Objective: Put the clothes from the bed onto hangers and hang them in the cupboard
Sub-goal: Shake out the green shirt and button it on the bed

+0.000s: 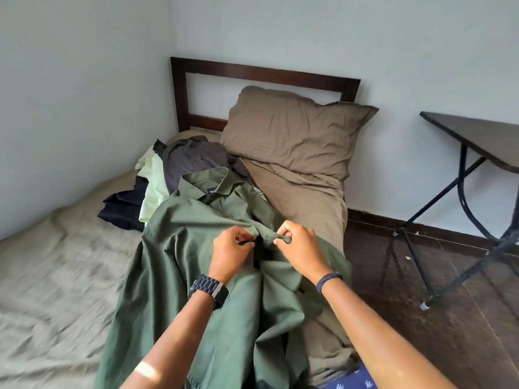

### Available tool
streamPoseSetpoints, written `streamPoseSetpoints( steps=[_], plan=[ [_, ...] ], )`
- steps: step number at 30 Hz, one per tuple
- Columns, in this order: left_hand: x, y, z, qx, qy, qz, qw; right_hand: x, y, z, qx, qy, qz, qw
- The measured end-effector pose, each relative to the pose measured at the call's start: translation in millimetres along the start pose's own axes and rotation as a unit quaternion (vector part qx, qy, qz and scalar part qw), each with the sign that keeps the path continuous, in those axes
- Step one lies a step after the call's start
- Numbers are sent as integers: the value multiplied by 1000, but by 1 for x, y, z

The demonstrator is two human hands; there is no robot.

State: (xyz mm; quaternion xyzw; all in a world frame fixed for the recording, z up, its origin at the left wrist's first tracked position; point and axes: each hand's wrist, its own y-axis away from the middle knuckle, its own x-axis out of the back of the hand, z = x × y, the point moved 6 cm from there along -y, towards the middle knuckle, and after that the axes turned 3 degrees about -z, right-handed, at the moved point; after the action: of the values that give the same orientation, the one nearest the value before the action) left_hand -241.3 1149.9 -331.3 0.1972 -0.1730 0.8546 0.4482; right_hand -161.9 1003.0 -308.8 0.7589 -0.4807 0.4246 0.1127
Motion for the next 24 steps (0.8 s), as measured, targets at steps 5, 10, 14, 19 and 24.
streamPoseSetpoints(
  steps=[5, 10, 14, 19, 24],
  plan=[
    [-30, 29, -44, 86, 151, -67, 983, -30, 24, 12, -7, 20, -10, 1000],
    [-25, 33, -52, 94, 192, -33, 976, -35, 26, 7, -28, 1, 22, 999],
    [-21, 24, -47, 70, 96, -27, 993, -30, 22, -1, -48, -35, 52, 997],
    [-16, 21, -28, -47, -28, -11, 998, -45, 23, -14, -15, -49, 13, 999],
    [-16, 17, -40, 15, 57, -19, 998, -53, 28, -11, -18, -50, -1, 999]
  ],
)
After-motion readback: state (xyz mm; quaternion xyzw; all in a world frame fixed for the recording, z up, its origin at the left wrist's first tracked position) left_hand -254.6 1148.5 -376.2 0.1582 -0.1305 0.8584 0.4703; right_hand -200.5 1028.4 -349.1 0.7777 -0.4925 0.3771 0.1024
